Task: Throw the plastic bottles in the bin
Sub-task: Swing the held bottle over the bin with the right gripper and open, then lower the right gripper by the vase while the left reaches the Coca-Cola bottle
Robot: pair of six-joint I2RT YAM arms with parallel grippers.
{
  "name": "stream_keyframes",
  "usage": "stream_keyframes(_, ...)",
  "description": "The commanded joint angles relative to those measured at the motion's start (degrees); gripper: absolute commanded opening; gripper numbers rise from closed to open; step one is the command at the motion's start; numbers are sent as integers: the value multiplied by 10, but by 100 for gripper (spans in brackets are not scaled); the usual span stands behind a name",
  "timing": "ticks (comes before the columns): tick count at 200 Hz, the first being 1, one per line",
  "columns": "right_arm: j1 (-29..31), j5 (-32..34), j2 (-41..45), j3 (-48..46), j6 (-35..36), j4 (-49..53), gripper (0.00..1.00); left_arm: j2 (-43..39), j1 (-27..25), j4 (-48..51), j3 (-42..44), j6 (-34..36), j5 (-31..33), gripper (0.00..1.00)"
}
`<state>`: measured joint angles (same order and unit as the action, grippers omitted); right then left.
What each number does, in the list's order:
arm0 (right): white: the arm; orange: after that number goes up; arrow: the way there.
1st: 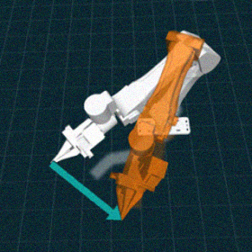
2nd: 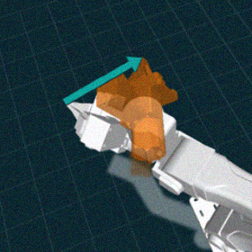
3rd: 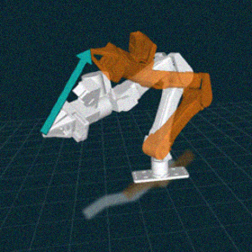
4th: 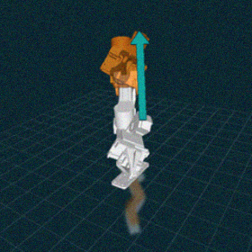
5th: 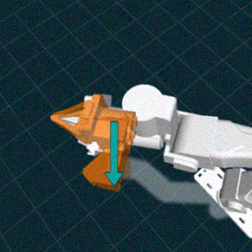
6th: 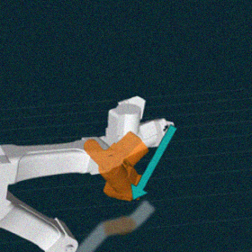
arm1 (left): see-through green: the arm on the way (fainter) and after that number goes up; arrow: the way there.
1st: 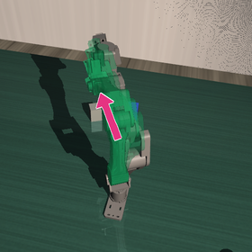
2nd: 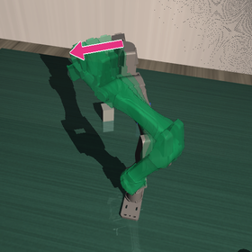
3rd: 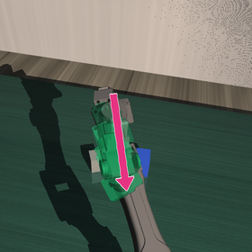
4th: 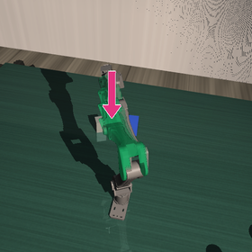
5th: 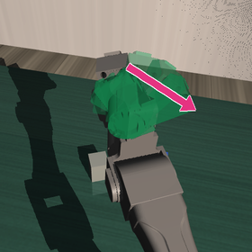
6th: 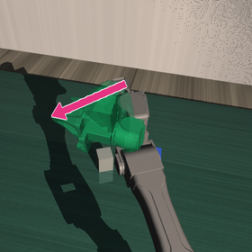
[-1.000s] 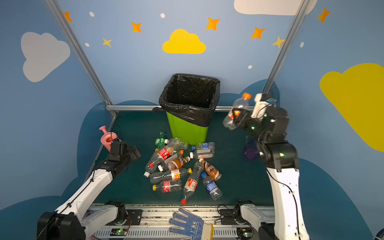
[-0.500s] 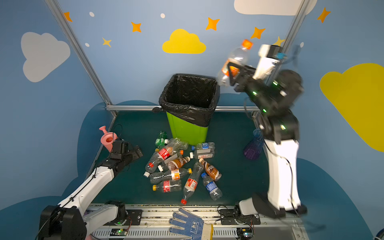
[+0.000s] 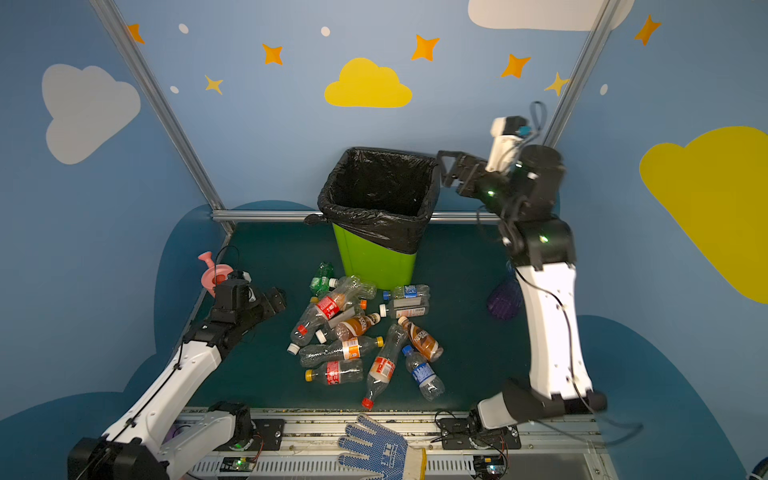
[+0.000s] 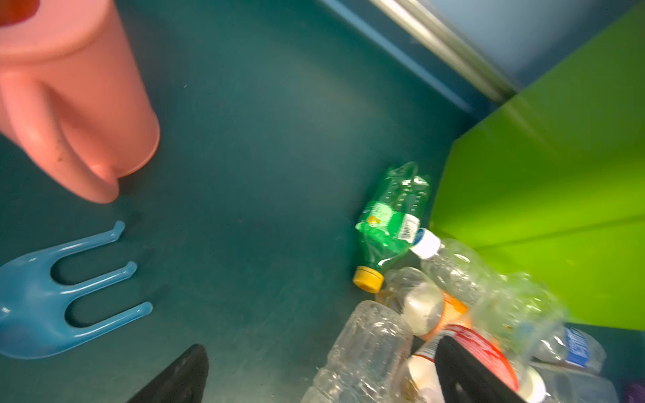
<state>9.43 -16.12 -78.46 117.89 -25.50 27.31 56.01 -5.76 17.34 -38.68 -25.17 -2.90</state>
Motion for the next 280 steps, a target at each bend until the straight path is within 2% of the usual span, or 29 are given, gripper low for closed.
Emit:
stream_keyframes(1,-15,0,29,-71,-5,-51,96,-11,-5,5,-1,43,-46,100)
stream_keyframes(32,-50,-7,84,-202,-24,-70,97,-4,-38,36,-23,84,-57,100)
stream_keyframes(89,-118,-28,176,-453,-71,-75,97,79,-161,118,-113,179,33,100)
stream_keyframes(147,-193,-67,243,-650,-110,-72,97,161,-213,193,-204,247,63,100)
stream_keyframes(196,-211,-80,263,-718,-126,-80,97,216,-239,227,-253,273,83,100)
stream_keyframes(280,-229,-93,268,-733,-136,-79,97,332,-259,294,-352,313,77,96)
